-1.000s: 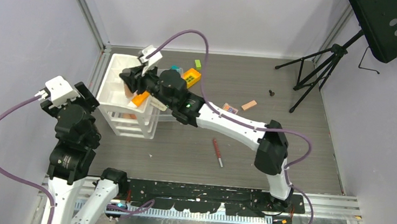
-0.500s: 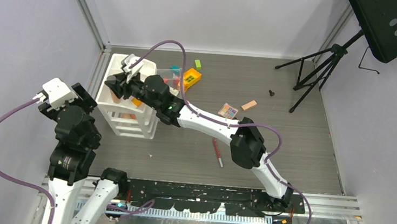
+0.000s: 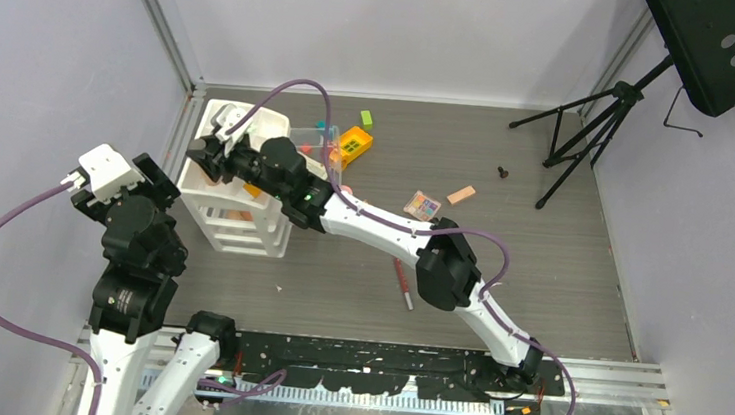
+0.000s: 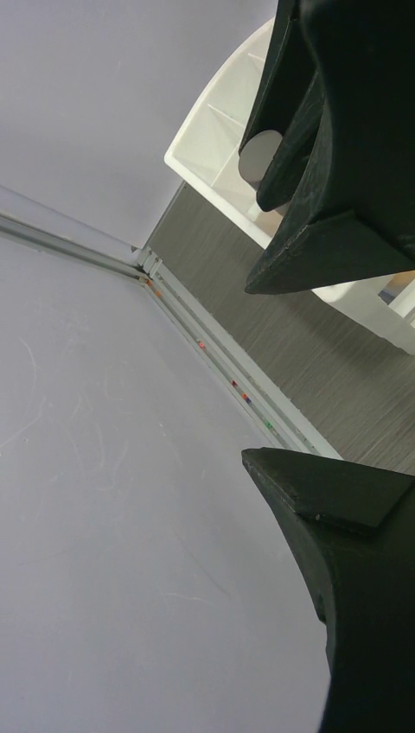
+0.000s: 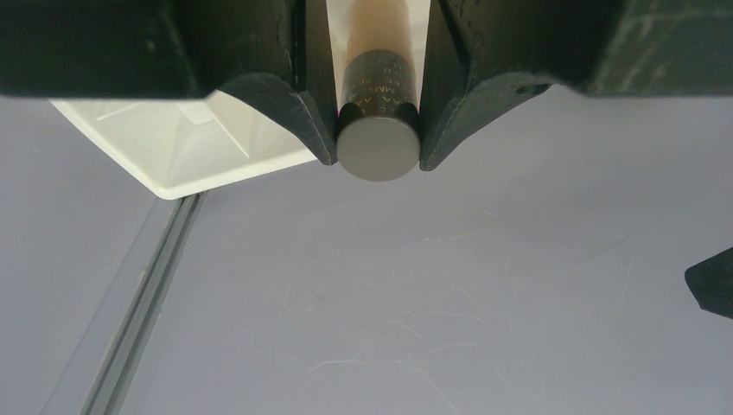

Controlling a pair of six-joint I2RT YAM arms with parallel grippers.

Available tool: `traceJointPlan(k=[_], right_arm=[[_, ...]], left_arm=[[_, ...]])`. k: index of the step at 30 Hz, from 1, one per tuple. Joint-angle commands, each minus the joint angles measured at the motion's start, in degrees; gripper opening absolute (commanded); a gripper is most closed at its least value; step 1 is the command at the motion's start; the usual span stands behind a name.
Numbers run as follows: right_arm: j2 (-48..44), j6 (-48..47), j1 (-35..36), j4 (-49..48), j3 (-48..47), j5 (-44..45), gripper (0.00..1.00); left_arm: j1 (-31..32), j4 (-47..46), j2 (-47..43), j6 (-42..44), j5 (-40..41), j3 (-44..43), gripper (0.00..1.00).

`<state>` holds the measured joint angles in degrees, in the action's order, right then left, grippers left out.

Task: Organize the makeup
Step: Place the makeup in the storage box.

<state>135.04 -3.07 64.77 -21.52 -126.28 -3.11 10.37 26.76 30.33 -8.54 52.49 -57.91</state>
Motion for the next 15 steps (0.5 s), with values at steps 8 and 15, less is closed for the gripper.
traceJointPlan(k=[8,15], right_arm=[[-0.55,0.35,0.22,-1.53,-3.09,-0.04,0.52],[-0.83,1.65,0.25,-1.16,-3.59,-0.16,0.65]], left_arm=[[-0.26,-2.93,-0.50,0.03,-0.10,0.25,0.68],[-0.26,-2.94,-0.60,0.01,0.06,0.21,0.68]])
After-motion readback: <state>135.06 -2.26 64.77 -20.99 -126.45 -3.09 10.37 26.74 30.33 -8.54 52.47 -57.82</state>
